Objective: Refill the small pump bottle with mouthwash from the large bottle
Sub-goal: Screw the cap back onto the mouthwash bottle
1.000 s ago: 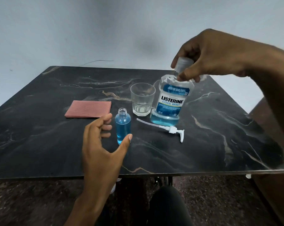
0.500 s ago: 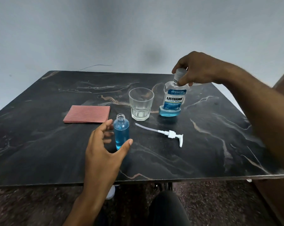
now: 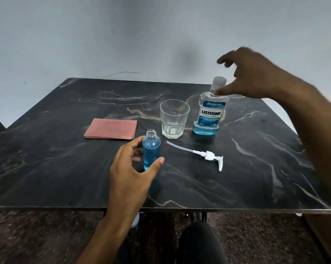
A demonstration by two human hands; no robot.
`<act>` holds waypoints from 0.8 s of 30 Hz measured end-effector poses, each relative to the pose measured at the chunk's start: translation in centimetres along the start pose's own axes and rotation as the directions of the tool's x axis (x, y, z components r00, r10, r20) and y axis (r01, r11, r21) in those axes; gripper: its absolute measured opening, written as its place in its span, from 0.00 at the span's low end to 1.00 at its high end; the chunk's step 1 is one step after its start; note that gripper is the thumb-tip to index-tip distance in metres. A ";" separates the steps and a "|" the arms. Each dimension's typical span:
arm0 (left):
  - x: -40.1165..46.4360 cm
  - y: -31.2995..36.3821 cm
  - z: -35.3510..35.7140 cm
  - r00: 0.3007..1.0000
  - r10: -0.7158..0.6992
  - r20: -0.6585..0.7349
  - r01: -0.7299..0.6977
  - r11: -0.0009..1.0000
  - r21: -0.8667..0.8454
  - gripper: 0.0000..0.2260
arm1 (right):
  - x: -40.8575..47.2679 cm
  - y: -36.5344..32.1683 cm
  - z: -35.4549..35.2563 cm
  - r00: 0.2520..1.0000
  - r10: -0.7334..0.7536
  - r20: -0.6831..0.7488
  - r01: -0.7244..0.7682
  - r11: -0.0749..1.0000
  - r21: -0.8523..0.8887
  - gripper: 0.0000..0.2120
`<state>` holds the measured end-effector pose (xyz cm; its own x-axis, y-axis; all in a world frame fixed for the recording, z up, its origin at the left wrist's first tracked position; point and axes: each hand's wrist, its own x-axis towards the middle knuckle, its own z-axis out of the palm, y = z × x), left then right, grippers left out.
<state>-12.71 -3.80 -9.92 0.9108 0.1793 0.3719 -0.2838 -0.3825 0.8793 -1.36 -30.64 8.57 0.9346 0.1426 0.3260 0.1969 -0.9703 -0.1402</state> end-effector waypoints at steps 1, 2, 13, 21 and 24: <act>0.1 0.0 0.0 1.000 0.000 0.000 0.000 1.000 0.000 0.27 | -1.2 -0.3 -0.1 0.991 -0.033 -0.128 0.037 0.999 0.027 0.29; 0.2 -0.1 0.0 1.000 -0.002 -0.002 0.002 1.000 -0.001 0.27 | -2.6 -0.9 0.2 0.963 -0.083 -0.258 0.098 0.994 0.047 0.22; 0.1 -0.4 0.1 1.000 -0.012 -0.002 0.012 1.000 -0.011 0.25 | -10.0 -1.5 9.7 0.951 -0.070 0.301 0.028 0.990 0.141 0.24; 0.3 -0.5 0.3 0.999 -0.043 0.004 0.043 0.999 -0.028 0.23 | -10.3 -0.6 10.6 0.940 -0.035 0.340 -0.016 0.989 0.145 0.24; 0.5 -0.4 0.3 0.999 -0.045 -0.001 0.045 0.998 -0.036 0.22 | -10.2 -0.6 10.0 0.953 -0.034 0.301 -0.026 0.981 0.193 0.19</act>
<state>-12.10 -3.87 -10.16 0.9225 0.1970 0.3320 -0.2530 -0.3410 0.9054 -8.01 -29.58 -4.01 0.9731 0.2277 0.0343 0.2262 -0.9178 -0.3263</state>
